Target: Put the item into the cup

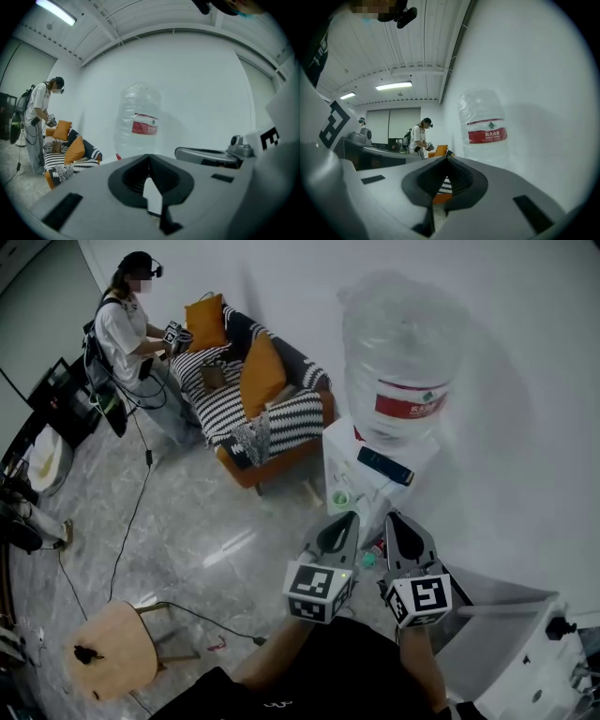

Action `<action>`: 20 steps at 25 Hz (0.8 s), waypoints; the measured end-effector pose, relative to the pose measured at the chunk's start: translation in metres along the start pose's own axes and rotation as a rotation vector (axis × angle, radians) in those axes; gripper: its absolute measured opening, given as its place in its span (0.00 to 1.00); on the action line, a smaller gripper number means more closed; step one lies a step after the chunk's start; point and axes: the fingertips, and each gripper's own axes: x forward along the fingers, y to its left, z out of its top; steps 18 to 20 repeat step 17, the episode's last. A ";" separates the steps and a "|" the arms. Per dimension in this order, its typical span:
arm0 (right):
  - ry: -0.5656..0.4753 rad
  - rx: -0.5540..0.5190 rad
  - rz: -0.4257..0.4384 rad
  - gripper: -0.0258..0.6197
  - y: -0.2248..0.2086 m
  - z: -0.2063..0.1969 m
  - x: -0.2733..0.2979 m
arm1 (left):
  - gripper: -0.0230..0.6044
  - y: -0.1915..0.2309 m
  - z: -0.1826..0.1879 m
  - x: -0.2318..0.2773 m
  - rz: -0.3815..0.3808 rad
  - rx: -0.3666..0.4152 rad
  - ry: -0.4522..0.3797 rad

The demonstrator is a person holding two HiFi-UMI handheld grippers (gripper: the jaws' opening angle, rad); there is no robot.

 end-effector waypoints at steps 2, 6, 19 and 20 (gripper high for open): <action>-0.004 0.001 0.003 0.05 0.000 0.001 -0.001 | 0.06 -0.001 0.000 0.000 0.000 0.002 -0.003; -0.002 -0.002 0.010 0.05 0.002 0.000 -0.006 | 0.06 -0.002 -0.002 -0.001 -0.001 -0.003 0.000; -0.008 -0.006 0.004 0.05 -0.011 0.000 -0.014 | 0.06 -0.020 -0.004 0.010 -0.030 0.012 -0.008; -0.008 -0.006 0.004 0.05 -0.011 0.000 -0.014 | 0.06 -0.020 -0.004 0.010 -0.030 0.012 -0.008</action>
